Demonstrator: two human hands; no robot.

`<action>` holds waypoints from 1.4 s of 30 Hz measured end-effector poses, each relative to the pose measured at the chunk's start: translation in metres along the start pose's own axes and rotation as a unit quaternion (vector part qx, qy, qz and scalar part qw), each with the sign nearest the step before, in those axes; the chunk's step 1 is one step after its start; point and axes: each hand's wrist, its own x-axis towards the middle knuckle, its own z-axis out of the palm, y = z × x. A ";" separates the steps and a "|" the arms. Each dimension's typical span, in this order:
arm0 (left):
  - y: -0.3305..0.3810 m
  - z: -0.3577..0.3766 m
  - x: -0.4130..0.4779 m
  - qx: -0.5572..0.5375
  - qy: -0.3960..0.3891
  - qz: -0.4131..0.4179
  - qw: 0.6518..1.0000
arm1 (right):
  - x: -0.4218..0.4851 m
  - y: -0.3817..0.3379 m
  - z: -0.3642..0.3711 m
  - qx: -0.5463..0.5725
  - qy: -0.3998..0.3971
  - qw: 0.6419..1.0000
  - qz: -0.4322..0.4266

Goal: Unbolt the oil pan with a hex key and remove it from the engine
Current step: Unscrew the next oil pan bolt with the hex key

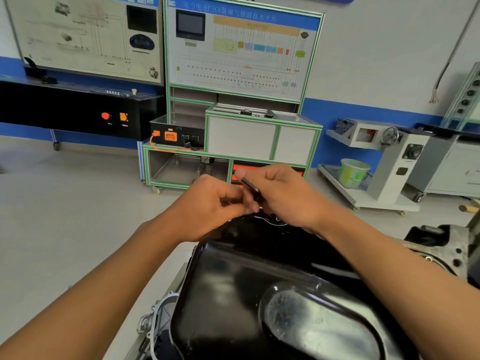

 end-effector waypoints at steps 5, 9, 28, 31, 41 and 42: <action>-0.007 0.001 0.006 0.033 -0.026 0.013 0.999 | 0.001 0.002 -0.003 0.027 0.096 0.995 -0.008; -0.011 0.005 0.003 0.016 0.038 0.031 0.999 | -0.010 0.012 -0.014 0.033 0.091 0.995 -0.010; -0.016 0.003 -0.004 -0.039 0.032 0.025 0.998 | -0.013 0.011 -0.007 -0.199 0.055 0.957 -0.202; -0.018 0.003 -0.003 -0.021 0.058 0.041 0.997 | -0.011 0.012 -0.007 -0.215 0.033 0.952 -0.215; -0.009 0.005 0.003 -0.039 0.041 0.054 0.997 | -0.008 0.014 -0.008 -0.149 0.043 0.968 -0.198; -0.010 0.004 0.001 -0.048 0.032 0.041 0.997 | -0.008 0.013 -0.007 -0.151 0.038 0.968 -0.197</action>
